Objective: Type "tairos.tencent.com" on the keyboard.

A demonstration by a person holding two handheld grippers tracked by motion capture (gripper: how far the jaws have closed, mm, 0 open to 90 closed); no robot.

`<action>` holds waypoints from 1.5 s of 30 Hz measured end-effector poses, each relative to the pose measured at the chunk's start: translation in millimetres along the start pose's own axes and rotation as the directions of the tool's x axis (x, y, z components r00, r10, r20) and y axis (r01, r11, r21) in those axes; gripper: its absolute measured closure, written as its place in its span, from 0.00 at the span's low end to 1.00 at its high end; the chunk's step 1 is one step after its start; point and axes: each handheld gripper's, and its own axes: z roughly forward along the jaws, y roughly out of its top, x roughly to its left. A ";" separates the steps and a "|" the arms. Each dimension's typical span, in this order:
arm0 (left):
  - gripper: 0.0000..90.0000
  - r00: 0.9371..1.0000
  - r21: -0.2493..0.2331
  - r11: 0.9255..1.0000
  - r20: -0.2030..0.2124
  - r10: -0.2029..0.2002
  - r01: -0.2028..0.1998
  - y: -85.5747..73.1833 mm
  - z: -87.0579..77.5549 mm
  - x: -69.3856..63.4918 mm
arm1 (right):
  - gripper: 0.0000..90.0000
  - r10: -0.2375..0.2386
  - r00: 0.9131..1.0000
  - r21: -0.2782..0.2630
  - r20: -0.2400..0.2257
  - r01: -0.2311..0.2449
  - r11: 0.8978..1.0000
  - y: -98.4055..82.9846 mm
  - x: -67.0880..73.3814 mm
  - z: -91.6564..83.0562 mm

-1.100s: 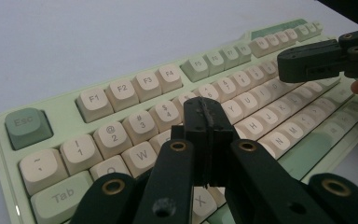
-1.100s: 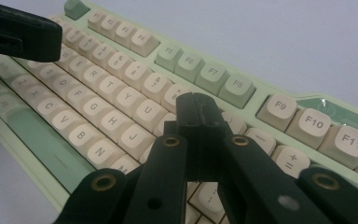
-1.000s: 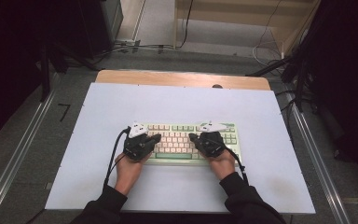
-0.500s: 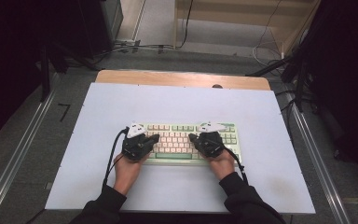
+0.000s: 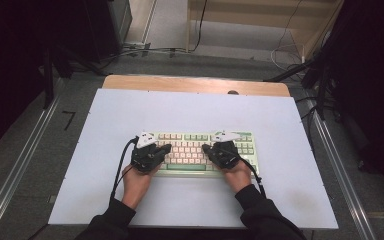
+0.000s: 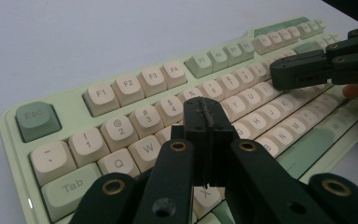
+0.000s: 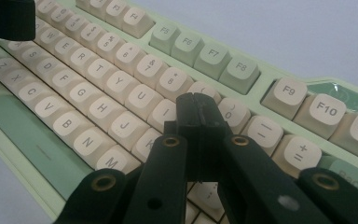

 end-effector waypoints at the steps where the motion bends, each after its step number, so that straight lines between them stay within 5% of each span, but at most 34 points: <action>1: 1.00 1.000 0.000 1.000 0.000 0.000 0.000 0.1 -0.1 0.1 | 0.98 0.000 1.000 0.001 -0.002 0.000 1.000 0.0 -0.1 -0.1; 45: 1.00 1.000 0.023 1.000 -0.017 0.001 -0.001 -6.5 -2.6 4.4 | 0.98 0.019 1.000 -0.059 -0.002 -0.019 0.998 4.1 -2.1 -15.7</action>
